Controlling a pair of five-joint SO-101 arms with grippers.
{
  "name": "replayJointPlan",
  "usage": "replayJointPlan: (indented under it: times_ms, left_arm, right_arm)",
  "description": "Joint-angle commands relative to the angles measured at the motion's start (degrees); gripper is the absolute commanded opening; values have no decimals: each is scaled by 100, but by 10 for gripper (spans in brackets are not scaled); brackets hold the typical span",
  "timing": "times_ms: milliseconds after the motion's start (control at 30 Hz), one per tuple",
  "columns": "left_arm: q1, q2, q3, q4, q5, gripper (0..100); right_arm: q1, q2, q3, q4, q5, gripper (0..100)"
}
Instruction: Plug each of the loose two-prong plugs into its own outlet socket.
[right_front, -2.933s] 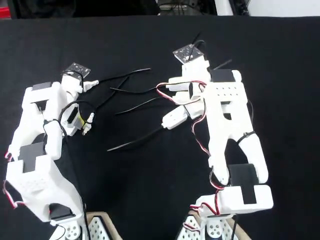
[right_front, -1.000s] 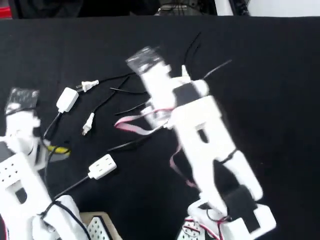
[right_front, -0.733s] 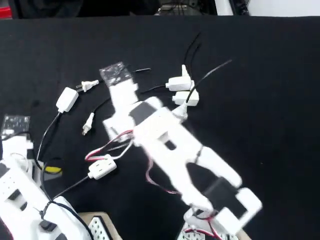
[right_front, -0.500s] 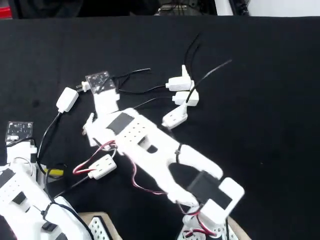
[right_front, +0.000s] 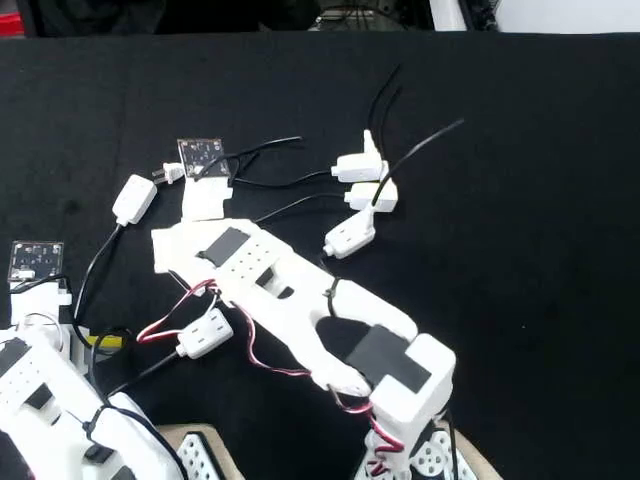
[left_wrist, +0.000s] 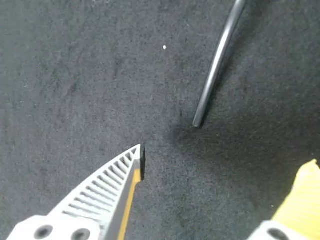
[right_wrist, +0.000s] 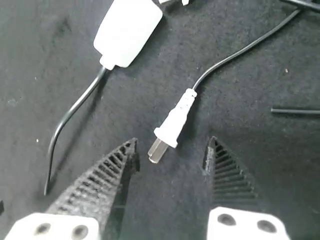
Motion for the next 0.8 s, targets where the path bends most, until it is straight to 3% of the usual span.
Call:
replayJointPlan:
  times_ms: [0, 233, 467, 667, 767]
  left_arm:
    - [-22, -97, -84, -35, -9, 446]
    - [-22, -97, -110, -35, 149, 446]
    - [-22, -97, -92, -44, 149, 446]
    - [-22, -97, -92, -53, 132, 446]
    - [-22, -97, -110, -53, 132, 446]
  right_arm:
    - [-70, 40, -312, -237, -70, 211]
    - [-62, 549, -699, -211, -97, 211]
    - [-62, 1200, -1218, -193, -651, 207]
    - [-62, 1499, -1895, 642, -633, 44]
    - [-62, 1613, -2246, 1134, -615, 14]
